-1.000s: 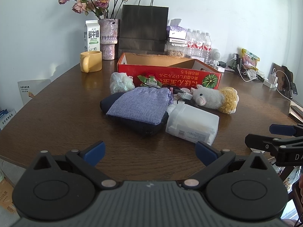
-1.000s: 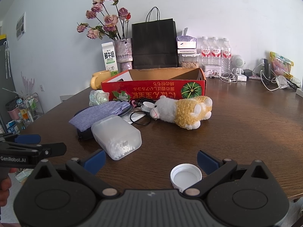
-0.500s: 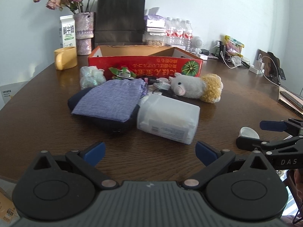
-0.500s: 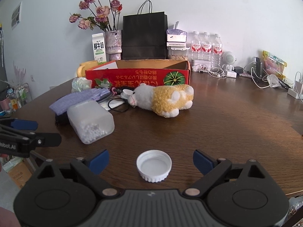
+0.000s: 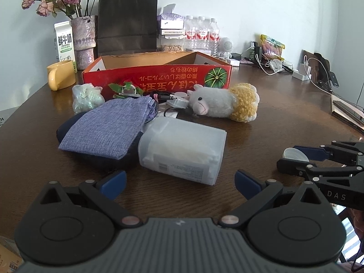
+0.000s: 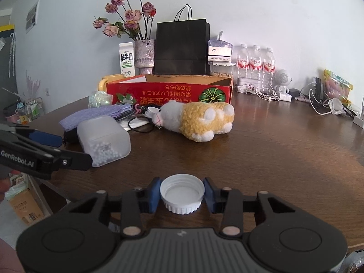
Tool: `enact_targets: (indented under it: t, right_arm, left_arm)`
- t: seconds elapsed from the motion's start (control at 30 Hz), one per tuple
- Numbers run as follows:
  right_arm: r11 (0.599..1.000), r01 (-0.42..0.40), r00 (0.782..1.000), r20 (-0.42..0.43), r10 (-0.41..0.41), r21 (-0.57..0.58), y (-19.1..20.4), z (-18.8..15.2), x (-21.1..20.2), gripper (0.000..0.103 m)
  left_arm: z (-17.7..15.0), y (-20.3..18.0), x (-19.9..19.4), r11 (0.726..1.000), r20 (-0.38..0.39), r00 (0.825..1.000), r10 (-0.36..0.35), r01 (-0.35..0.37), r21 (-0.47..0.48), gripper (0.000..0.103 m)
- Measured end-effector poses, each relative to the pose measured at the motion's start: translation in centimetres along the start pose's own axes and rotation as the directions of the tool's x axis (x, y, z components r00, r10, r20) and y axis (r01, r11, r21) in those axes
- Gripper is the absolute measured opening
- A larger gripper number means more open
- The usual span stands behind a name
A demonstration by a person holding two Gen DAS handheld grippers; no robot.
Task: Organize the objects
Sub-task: 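Grasp the white bottle cap with the right tool while the left tool grasps the translucent plastic container, then carry the cap and container into the red cardboard box and open both tools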
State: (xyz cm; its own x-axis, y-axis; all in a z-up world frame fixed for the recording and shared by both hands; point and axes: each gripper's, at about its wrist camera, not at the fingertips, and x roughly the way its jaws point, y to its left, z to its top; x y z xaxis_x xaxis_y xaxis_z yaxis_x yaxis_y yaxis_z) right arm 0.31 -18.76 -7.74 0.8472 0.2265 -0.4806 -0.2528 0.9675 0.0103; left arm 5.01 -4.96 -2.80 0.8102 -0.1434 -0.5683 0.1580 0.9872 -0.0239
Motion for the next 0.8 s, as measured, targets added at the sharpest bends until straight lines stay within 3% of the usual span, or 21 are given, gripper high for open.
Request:
enact_targets:
  t: [0.67, 0.8]
  right_arm:
    - [0.997, -0.063, 0.998, 0.020, 0.063, -0.036, -0.9, 3.4, 4.4, 0.039]
    - [0.997, -0.070, 0.997, 0.018, 0.070, -0.041, -1.0, 3.9, 4.9, 0.039]
  left_arm:
    - [2.8, -1.6, 4.0, 0.997, 0.054, 0.996, 0.072, -0.073, 0.021, 0.103]
    - [3.0, -1.8, 4.3, 0.998, 0.050, 0.997, 0.063, -0.064, 0.016, 0.097]
